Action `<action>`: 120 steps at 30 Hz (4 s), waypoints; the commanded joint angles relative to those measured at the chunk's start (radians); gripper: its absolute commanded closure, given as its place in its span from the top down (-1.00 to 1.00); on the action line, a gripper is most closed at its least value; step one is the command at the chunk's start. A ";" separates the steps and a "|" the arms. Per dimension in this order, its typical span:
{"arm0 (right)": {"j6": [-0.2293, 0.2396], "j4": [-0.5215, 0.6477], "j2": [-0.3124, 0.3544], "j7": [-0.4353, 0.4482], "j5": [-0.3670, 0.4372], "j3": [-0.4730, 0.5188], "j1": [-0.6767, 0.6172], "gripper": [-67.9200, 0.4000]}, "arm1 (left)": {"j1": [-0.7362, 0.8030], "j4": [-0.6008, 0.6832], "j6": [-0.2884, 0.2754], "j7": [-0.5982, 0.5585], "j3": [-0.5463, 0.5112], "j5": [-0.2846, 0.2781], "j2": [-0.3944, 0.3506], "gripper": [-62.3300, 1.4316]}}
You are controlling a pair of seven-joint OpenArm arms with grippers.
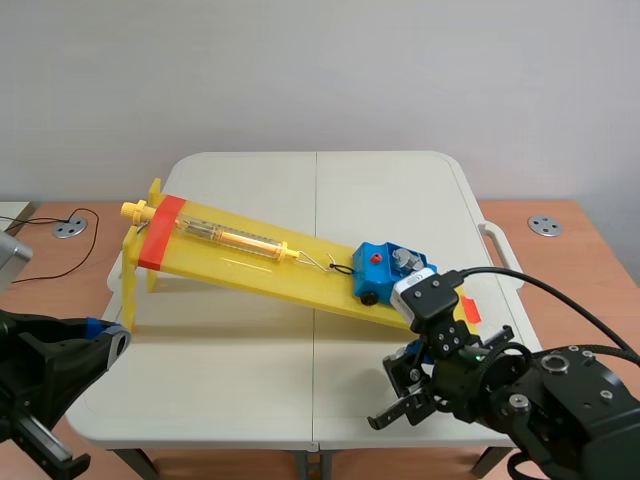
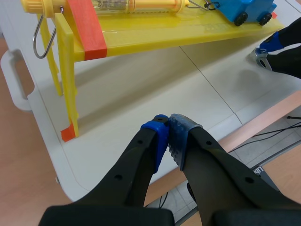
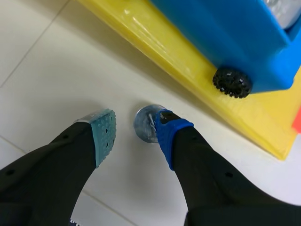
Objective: Place the four metal weights on the blue cart on the ramp.
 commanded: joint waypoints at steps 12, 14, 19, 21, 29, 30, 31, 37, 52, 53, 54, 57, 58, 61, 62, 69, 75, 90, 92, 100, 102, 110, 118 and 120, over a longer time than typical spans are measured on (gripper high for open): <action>-0.041 -0.012 0.011 0.104 0.015 -0.012 0.080 -0.91 | -0.027 0.066 -0.025 -0.081 -0.015 -0.074 0.005 -0.84; -0.042 -0.019 0.011 0.102 0.014 -0.012 0.080 -0.97 | -0.027 0.066 -0.025 -0.081 -0.015 -0.074 0.005 -0.84; -0.048 -0.020 0.014 0.098 0.015 -0.012 0.080 -0.97 | -0.027 0.066 -0.025 -0.081 -0.015 -0.074 0.005 -0.84; -0.048 -0.010 0.018 0.098 0.016 -0.010 0.078 -0.97 | -0.027 0.066 -0.025 -0.081 -0.015 -0.074 0.005 -0.84; -0.048 0.202 0.101 0.066 0.075 -0.008 -0.024 -0.97 | -0.027 0.066 -0.025 -0.081 -0.015 -0.074 0.005 -0.84; -0.047 0.233 0.111 0.058 0.081 -0.002 -0.042 -0.97 | -0.027 0.066 -0.025 -0.081 -0.015 -0.074 0.005 -0.84; -0.047 0.263 0.120 0.053 0.090 0.007 -0.060 -0.97 | -0.027 0.066 -0.025 -0.081 -0.015 -0.074 0.005 -0.84; -0.032 0.424 0.159 -0.002 0.191 0.090 -0.164 -0.97 | -0.027 0.066 -0.025 -0.080 -0.015 -0.074 0.005 -0.84; 0.073 0.758 0.200 -0.211 0.544 0.422 -0.320 -0.97 | -0.027 0.066 -0.025 -0.081 -0.015 -0.074 0.005 -0.84; 0.073 0.774 0.200 -0.227 0.562 0.443 -0.322 -0.97 | -0.027 0.066 -0.025 -0.081 -0.015 -0.074 0.005 -0.84; 0.073 0.788 0.199 -0.238 0.582 0.463 -0.322 -0.97 | -0.027 0.066 -0.025 -0.081 -0.015 -0.074 0.005 -0.84; 0.073 0.819 0.199 -0.255 0.631 0.515 -0.322 -0.97 | -0.027 0.066 -0.025 -0.080 -0.015 -0.074 0.005 -0.84; 0.073 0.828 0.199 -0.254 0.634 0.525 -0.322 -0.97 | -0.027 0.066 -0.025 -0.080 -0.015 -0.074 0.005 -0.84; 0.073 0.835 0.199 -0.256 0.634 0.531 -0.301 -0.97 | -0.027 0.066 -0.025 -0.080 -0.015 -0.074 0.005 -0.84; 0.073 0.834 0.196 -0.256 0.634 0.528 -0.289 -0.97 | -0.027 0.066 -0.025 -0.080 -0.015 -0.074 0.005 -0.84; 0.065 0.808 0.176 -0.251 0.575 0.453 -0.184 -0.97 | -0.027 0.066 -0.025 -0.080 -0.015 -0.077 0.005 -0.84; 0.065 0.720 0.140 -0.243 0.515 0.357 -0.087 -0.97 | -0.027 0.066 -0.025 -0.080 -0.015 -0.077 0.005 -0.84; 0.024 0.529 0.035 -0.212 0.380 0.199 0.089 -0.97 | -0.027 0.066 -0.025 -0.080 -0.015 -0.077 0.005 -0.84; 0.015 0.502 0.027 -0.209 0.369 0.188 0.104 -0.97 | -0.027 0.066 -0.025 -0.080 -0.015 -0.077 0.005 -0.84; -0.004 0.422 -0.004 -0.181 0.313 0.163 0.163 -0.97 | -0.027 0.066 -0.025 -0.080 -0.015 -0.077 0.005 -0.84; -0.008 0.403 -0.012 -0.175 0.303 0.156 0.178 -0.97 | -0.027 0.066 -0.025 -0.080 -0.015 -0.077 0.006 -0.84; -0.012 0.315 -0.045 -0.167 0.299 0.138 0.238 -0.97 | -0.027 0.066 -0.026 -0.080 -0.015 -0.077 0.026 -0.84; -0.011 0.266 -0.053 -0.157 0.284 0.123 0.260 -0.97 | -0.027 0.066 -0.032 -0.077 -0.015 -0.077 0.033 -0.84; -0.011 0.266 -0.053 -0.157 0.284 0.117 0.260 -0.97 | -0.027 0.066 -0.032 -0.077 -0.015 -0.077 0.033 -0.84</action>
